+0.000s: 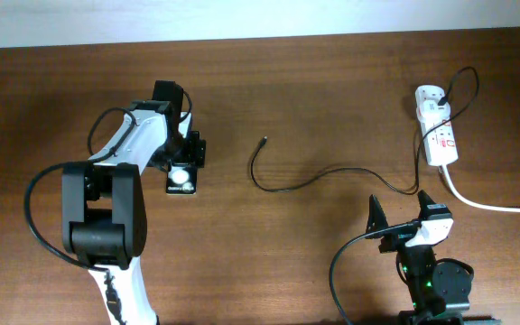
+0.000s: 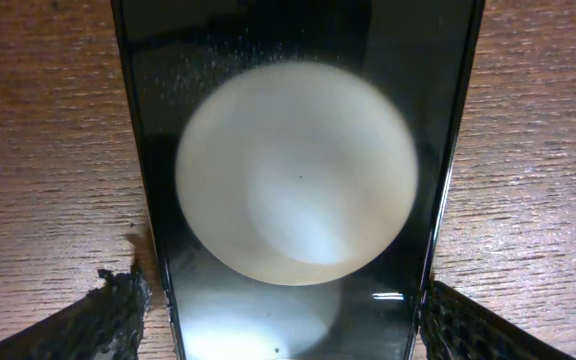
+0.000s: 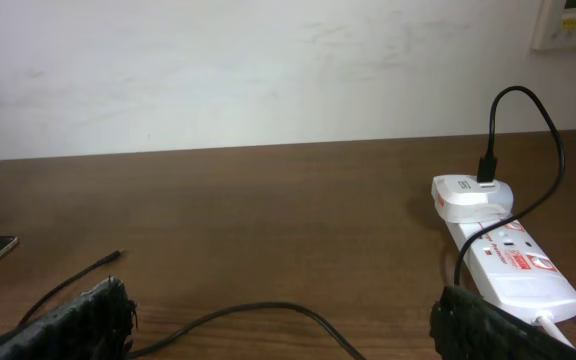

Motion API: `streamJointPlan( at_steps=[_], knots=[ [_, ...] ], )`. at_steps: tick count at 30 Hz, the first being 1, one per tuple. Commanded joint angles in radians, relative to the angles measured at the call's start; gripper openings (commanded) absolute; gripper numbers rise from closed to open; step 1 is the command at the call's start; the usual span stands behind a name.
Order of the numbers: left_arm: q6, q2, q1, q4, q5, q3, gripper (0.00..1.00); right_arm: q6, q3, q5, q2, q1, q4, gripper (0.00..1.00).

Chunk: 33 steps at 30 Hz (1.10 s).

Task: Plug charger to phone and switch on socket
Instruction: 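Close the left gripper on the phone's long edges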

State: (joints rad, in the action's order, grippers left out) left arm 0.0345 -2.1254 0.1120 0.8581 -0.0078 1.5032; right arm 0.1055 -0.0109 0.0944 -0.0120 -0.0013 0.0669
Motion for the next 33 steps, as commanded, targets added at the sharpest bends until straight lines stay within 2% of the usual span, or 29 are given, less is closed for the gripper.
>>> streamJointPlan(
  at_steps=[1, 9, 10, 14, 22, 33],
  knots=[
    [-0.028, -0.019, -0.002, -0.008, 0.092, -0.031, 0.87, 0.007, 0.005, 0.006, 0.008, -0.005, 0.004, 0.99],
    [-0.028, -0.019, -0.002, -0.008, 0.109, -0.031, 0.84, 0.007, 0.005, 0.006, 0.008, -0.005, 0.005, 0.99],
    [-0.028, -0.019, -0.002, -0.008, 0.109, -0.031, 0.8, 0.007, 0.005, 0.006, 0.008, -0.005, 0.005, 0.99],
    [-0.028, -0.019, -0.002, -0.009, 0.108, -0.031, 0.77, 0.007, 0.005, 0.006, 0.008, -0.005, 0.005, 0.99],
    [-0.059, -0.019, -0.002, 0.019, 0.091, -0.031, 0.82, 0.007, 0.005, 0.006, 0.008, -0.005, 0.005, 0.99],
    [-0.023, -0.019, -0.002, 0.049, 0.098, -0.031, 0.79, 0.007, 0.005, 0.006, 0.008, -0.005, 0.005, 0.99]
  ],
)
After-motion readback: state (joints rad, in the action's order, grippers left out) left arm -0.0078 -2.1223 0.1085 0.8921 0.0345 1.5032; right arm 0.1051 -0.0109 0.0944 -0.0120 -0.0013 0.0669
